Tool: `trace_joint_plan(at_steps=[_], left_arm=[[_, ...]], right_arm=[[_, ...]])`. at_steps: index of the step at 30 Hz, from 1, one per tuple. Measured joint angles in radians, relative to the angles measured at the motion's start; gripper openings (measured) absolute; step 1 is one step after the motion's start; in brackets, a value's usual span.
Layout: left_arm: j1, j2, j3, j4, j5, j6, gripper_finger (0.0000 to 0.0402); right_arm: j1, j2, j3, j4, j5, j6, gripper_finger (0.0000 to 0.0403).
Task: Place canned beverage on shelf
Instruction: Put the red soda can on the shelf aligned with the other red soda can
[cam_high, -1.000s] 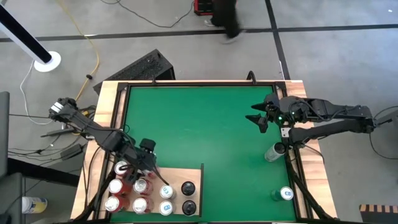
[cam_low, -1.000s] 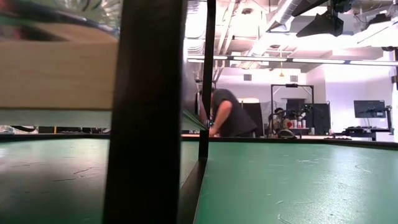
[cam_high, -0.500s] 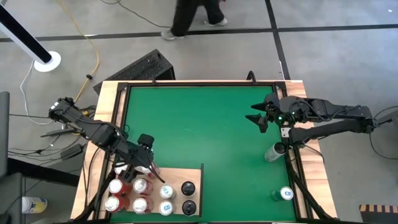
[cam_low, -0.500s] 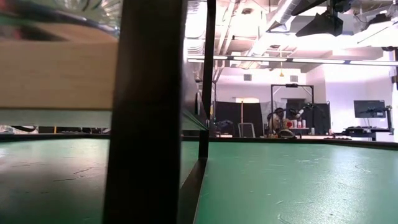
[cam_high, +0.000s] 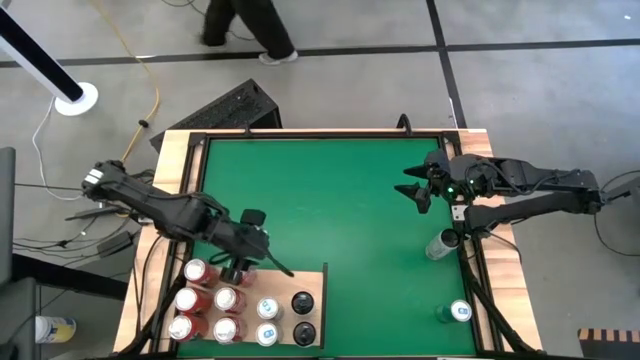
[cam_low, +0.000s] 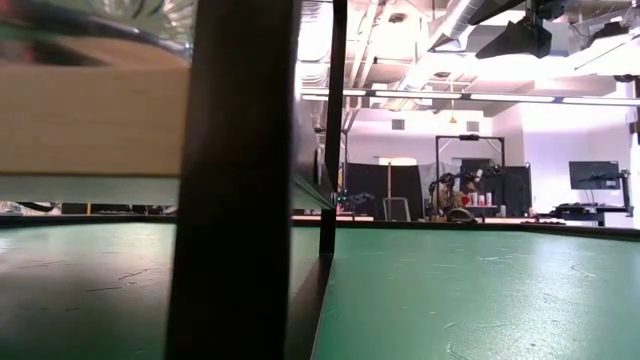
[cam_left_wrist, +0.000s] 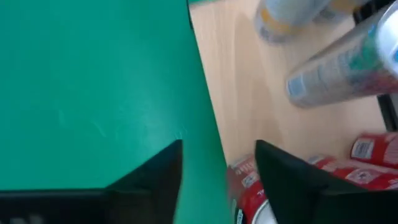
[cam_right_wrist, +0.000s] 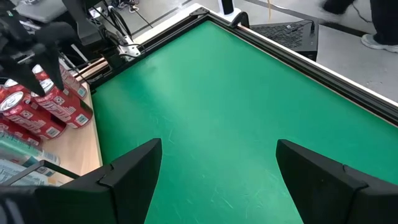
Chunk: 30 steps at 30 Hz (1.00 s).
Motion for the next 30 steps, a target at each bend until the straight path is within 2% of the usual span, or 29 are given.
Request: trace_joint_plan(at_steps=[6, 8, 13, 19, 25, 30], left_arm=[[0.001, 0.069, -0.006, 0.001, -0.013, 0.020, 0.0039], [0.001, 0.089, -0.006, 0.001, 0.013, 0.019, 0.0011], [0.000, 0.125, -0.006, -0.002, 0.081, 0.009, 0.0004], [0.000, 0.118, -0.006, -0.037, 0.081, -0.003, 0.0000], [-0.007, 0.116, -0.006, -0.109, 0.132, -0.027, 0.0000], [-0.009, 0.116, -0.006, -0.104, 0.134, -0.027, 0.0000]], right_arm=[[0.000, 0.000, 0.000, 0.000, 0.000, -0.017, 0.0340], [0.000, 0.000, 0.000, 0.000, 0.000, -0.021, 0.0340], [0.000, 0.000, 0.000, 0.000, -0.001, -0.031, 0.0340], [0.000, 0.000, 0.000, -0.002, -0.001, -0.037, 0.0340], [0.000, 0.000, 0.000, -0.002, -0.002, -0.043, 0.0340], [0.000, 0.000, 0.000, -0.002, -0.002, -0.050, 0.0340]])
